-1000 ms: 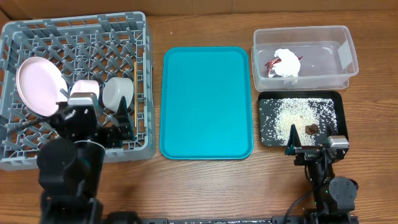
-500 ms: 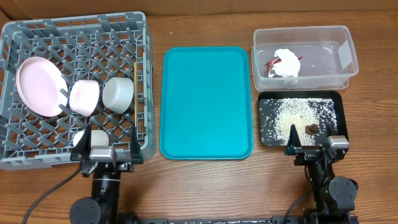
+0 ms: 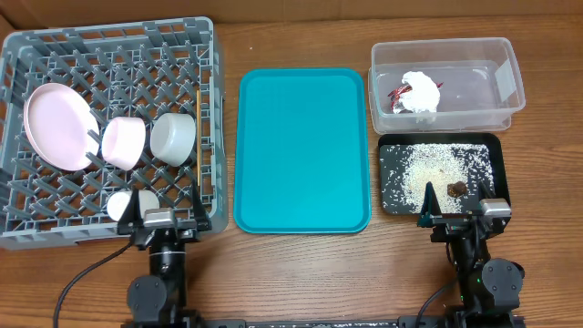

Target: Sort waste into correct bins and load items into the dishwasher

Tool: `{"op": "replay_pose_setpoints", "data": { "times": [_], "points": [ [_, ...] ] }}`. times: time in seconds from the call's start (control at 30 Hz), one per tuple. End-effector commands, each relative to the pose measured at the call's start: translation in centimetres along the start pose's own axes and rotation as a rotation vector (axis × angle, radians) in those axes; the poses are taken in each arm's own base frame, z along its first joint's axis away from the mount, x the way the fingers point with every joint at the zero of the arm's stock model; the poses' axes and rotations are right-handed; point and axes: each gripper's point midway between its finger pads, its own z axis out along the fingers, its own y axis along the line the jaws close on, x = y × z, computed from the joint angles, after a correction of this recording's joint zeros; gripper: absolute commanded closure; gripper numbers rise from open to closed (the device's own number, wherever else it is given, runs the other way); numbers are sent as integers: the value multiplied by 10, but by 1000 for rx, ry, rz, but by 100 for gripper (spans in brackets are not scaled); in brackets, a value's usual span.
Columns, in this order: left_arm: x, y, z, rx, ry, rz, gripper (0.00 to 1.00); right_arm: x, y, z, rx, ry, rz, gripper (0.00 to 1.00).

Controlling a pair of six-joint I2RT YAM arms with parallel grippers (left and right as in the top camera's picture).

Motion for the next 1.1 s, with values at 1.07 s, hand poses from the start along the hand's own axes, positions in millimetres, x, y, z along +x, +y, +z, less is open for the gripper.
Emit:
{"op": "replay_pose_setpoints", "data": {
  "times": [1.07],
  "points": [
    [42, 1, -3, -9, 156, 20, 0, 1, 1, 0, -5, -6, -3, 0]
  ]
}}
